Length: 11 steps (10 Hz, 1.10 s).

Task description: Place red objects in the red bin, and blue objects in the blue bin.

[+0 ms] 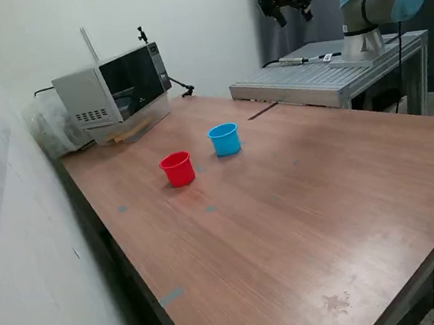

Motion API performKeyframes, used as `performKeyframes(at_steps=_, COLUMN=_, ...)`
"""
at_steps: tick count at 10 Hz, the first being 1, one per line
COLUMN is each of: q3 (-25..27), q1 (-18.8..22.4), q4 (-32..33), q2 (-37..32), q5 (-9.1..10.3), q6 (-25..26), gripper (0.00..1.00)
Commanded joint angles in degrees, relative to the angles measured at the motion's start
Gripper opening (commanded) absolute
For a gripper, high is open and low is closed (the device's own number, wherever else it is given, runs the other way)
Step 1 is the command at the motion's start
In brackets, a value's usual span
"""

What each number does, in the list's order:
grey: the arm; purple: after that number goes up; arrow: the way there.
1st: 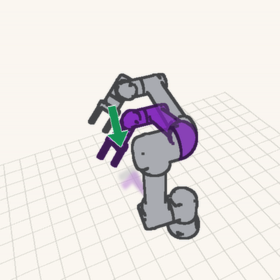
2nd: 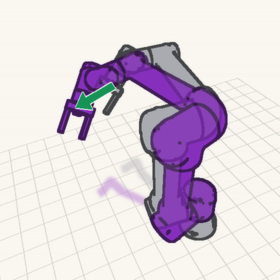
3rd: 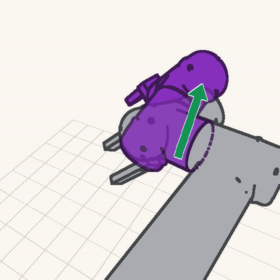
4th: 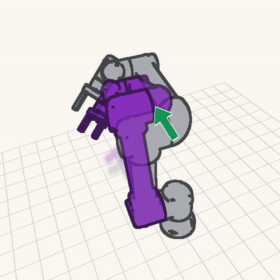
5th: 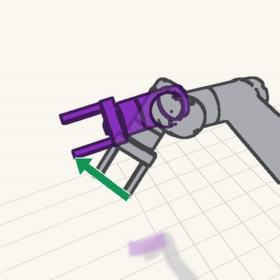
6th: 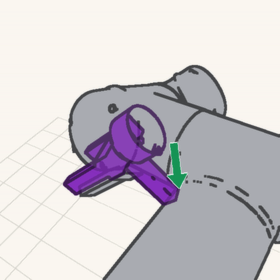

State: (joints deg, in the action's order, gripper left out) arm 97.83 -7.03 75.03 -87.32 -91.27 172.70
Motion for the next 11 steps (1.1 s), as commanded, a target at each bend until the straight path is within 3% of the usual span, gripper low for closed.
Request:
performKeyframes(at_steps=1, q3=2.2, q1=2.2, q4=-1.2, q2=-7.1, q5=-0.05, q6=0.0, gripper=1.0)
performKeyframes(at_steps=3, q3=5.2, q1=3.0, q4=-2.3, q2=-16.0, q5=-0.05, q6=-0.2, gripper=1.0)
performKeyframes(at_steps=4, q3=6.0, q1=2.2, q4=-4.8, q2=-17.1, q5=-0.05, q6=-0.2, gripper=1.0)
performKeyframes(at_steps=6, q3=5.0, q1=-1.8, q4=-8.2, q2=-16.0, q5=-0.14, q6=-0.2, gripper=1.0)
performKeyframes(at_steps=11, q3=5.2, q1=-2.6, q4=-8.3, q2=-16.0, q5=-0.14, q6=-0.2, gripper=1.0)
